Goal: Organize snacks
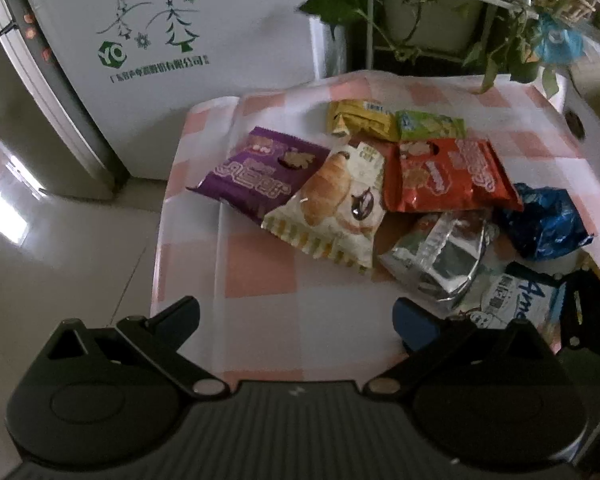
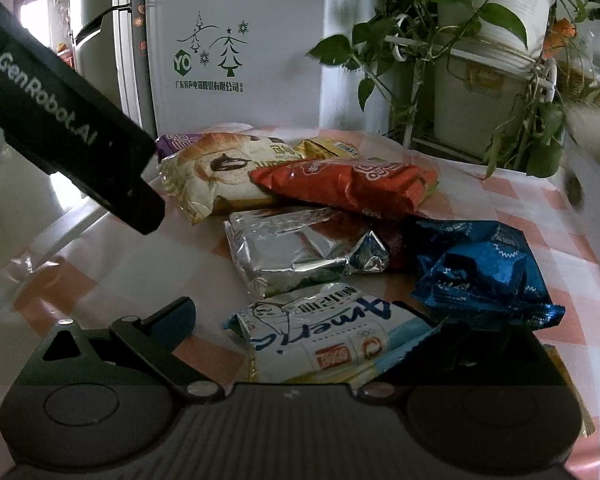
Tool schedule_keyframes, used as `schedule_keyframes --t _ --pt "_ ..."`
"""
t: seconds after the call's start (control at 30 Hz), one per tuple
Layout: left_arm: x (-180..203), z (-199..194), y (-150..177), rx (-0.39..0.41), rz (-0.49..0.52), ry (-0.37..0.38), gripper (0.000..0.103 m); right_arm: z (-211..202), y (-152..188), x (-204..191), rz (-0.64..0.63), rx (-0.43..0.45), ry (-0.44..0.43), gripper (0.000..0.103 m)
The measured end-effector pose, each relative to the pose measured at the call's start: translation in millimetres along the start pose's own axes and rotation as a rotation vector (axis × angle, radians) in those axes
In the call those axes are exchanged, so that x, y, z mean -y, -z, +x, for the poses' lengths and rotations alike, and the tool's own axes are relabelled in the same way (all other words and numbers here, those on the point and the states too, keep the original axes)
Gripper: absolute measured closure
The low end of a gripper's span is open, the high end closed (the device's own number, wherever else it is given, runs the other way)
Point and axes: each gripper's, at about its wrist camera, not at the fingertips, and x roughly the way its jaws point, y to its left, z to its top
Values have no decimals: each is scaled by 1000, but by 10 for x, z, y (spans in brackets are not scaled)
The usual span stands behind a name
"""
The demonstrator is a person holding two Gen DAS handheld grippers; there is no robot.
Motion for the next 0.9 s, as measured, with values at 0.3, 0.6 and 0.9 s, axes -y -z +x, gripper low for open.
schedule_keyframes --t 0.3,0.6,0.9 --pt "-49 -91 -6 30 -11 4 1 19 -23 -21 -1 0 0 0" --pt "-40 -75 -8 27 -8 6 1 19 -17 -8 -2 0 0 0" --pt "-84 -127 0 40 -18 18 1 19 -19 -15 -2 -1 0 0"
